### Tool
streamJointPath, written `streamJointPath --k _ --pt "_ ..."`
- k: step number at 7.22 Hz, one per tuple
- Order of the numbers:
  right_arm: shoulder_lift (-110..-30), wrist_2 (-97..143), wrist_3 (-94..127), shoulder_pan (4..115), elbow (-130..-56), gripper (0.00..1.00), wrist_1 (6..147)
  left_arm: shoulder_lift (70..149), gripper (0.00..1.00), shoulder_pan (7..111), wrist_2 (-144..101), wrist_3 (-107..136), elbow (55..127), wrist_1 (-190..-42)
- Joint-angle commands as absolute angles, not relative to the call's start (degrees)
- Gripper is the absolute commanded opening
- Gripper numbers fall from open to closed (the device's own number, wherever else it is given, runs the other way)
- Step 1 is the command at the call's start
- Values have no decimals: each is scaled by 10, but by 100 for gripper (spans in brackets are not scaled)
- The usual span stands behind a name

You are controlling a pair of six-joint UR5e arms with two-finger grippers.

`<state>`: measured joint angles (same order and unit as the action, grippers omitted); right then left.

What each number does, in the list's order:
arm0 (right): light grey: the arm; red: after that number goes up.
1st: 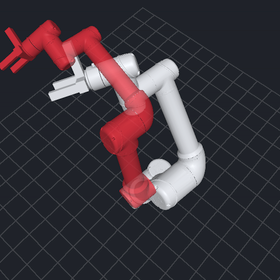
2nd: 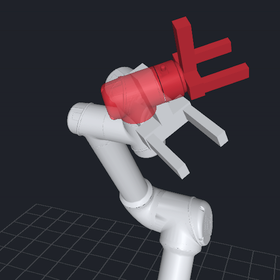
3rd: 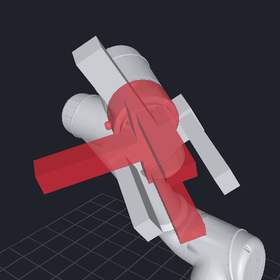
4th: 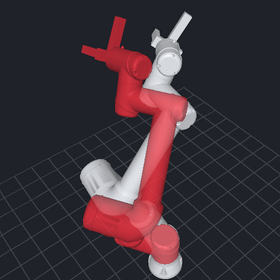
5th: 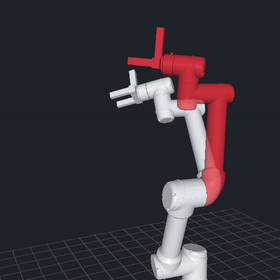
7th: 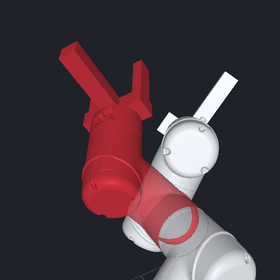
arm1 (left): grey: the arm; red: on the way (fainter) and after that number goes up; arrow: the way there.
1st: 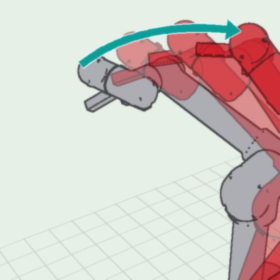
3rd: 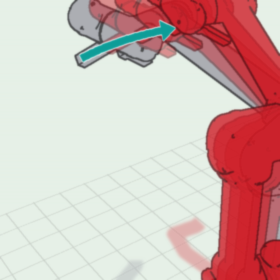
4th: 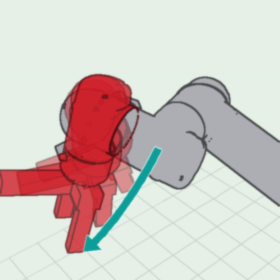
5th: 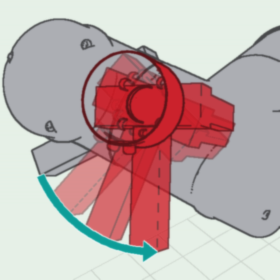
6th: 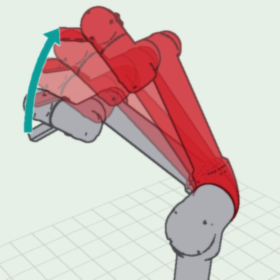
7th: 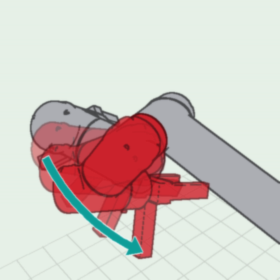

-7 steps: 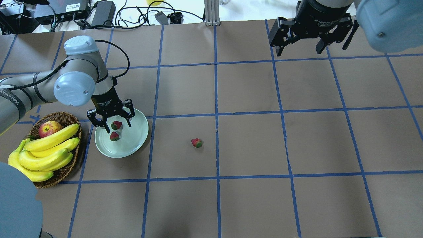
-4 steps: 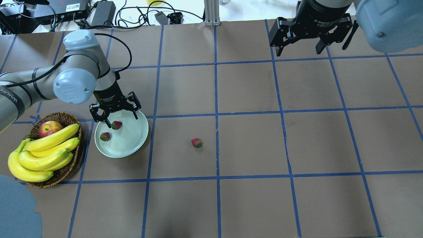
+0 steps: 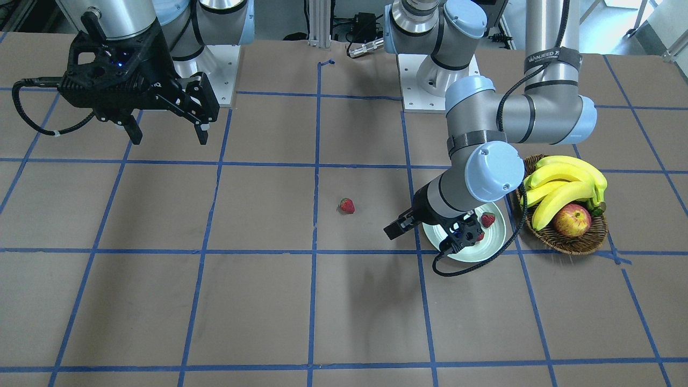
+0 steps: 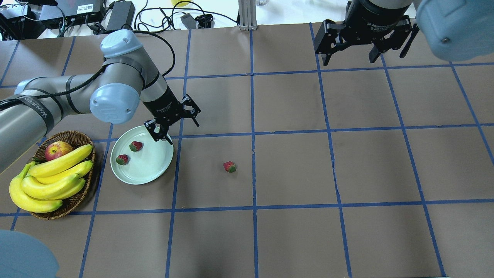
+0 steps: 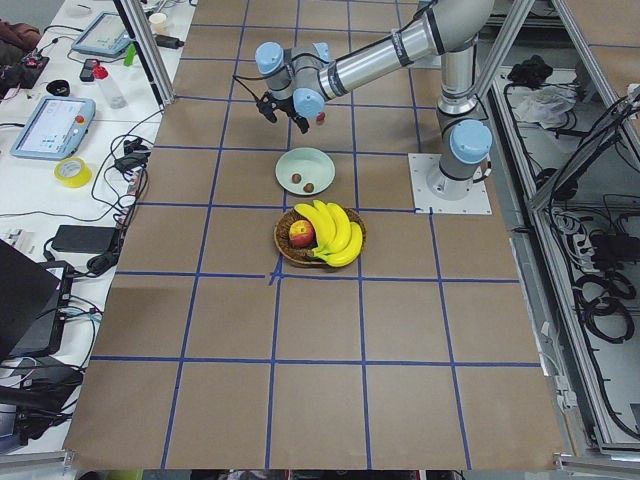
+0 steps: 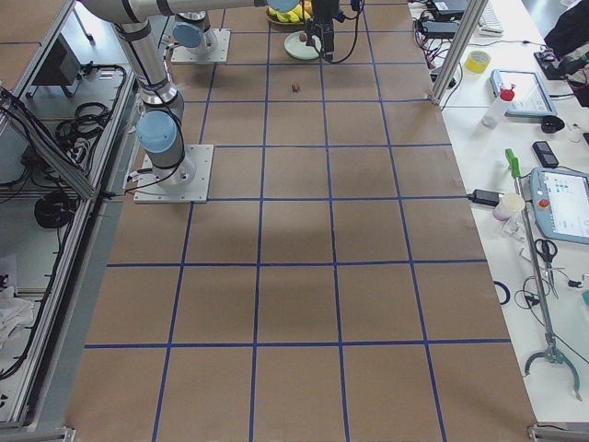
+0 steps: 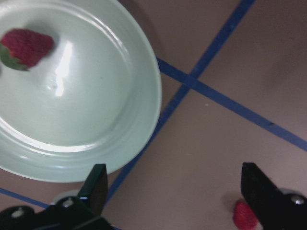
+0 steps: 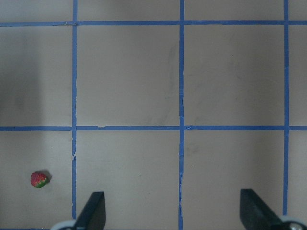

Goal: Collect all strawberries into plate
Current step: 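Move the left gripper out to the last strawberry on the table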

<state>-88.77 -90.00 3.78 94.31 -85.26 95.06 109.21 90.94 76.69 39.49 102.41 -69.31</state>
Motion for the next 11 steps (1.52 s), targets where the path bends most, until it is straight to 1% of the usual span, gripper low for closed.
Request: streamJointPath --k 1,2,4,5,7,8,9,10,11 --pt "-888 -900 38 943 -853 100 950 1106 100 953 720 533 1031 -650" --pt "-888 -900 38 943 -853 100 950 1115 100 968 695 574 1049 -624" --pt "-888 -900 38 942 -853 100 950 1122 100 974 693 576 1103 -568" --pt "-888 -900 38 943 -853 100 950 1122 100 974 693 575 1117 -568" --pt "-888 -900 39 942 -853 100 949 1122 100 977 692 575 1121 -569" --pt "-888 -900 39 942 -853 100 949 1122 94 977 691 570 1121 -569" --pt "-888 -899 39 942 -853 100 949 1124 93 983 692 568 1123 -570" --pt "-888 -899 39 942 -853 100 949 1128 88 983 691 569 1124 -570" --pt "-888 -899 39 942 -853 100 949 1131 66 988 691 567 1125 -570"
